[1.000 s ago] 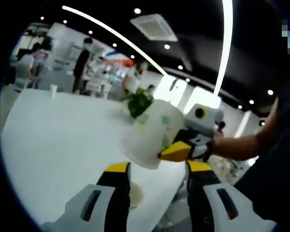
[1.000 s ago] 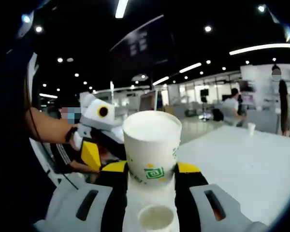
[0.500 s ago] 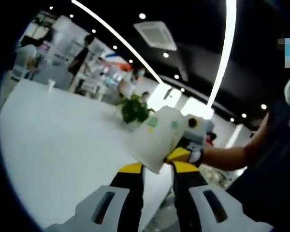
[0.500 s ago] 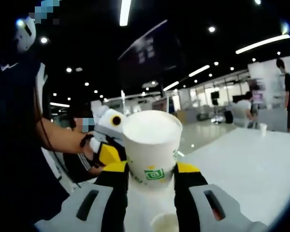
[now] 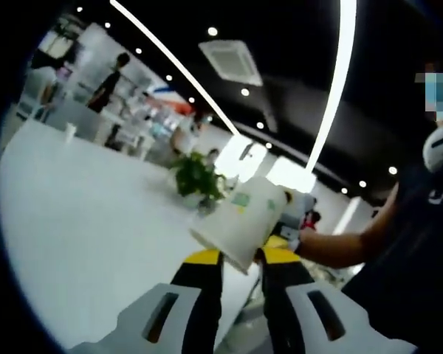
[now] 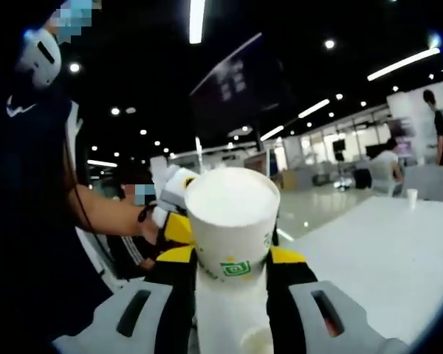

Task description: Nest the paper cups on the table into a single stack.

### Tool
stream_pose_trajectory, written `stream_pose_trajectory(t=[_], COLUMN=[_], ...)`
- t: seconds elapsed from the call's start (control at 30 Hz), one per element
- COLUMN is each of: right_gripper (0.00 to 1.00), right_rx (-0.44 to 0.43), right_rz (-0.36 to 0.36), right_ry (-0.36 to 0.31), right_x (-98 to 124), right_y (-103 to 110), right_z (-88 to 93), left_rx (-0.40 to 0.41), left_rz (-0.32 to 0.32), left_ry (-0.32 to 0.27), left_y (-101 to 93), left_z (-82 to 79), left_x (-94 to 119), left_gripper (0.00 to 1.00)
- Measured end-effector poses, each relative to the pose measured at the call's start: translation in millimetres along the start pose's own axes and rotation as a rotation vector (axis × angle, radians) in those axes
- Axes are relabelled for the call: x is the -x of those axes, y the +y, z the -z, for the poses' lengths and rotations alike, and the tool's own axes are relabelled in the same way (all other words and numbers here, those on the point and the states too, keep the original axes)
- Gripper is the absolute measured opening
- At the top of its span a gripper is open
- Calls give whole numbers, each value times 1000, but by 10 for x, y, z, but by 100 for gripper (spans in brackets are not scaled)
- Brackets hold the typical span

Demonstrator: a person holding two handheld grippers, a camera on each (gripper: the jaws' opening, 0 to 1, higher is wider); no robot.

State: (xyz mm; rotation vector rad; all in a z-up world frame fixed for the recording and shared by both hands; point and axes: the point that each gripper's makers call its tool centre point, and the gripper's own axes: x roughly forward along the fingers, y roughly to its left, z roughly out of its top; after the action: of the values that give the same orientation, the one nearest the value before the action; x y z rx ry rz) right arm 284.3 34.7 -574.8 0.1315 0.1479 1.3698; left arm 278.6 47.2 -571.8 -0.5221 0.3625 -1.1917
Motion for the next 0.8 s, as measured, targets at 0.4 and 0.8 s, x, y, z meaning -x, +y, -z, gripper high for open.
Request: stream_pose_trajectory(t=[0.4,0.8], right_gripper=[36,40], right_rx=[-15,-41], right_rz=[-21,-17], right_ry=[40,62], right_x=[-19,-14], right_y=[8,-20], right_z=[83,100], left_rx=[0,-30], left_rz=[77,95], left_ry=[25,47], left_y=[-144,-186], left_z=[28,3], left_x=[-19,-20], left_gripper=[3,0])
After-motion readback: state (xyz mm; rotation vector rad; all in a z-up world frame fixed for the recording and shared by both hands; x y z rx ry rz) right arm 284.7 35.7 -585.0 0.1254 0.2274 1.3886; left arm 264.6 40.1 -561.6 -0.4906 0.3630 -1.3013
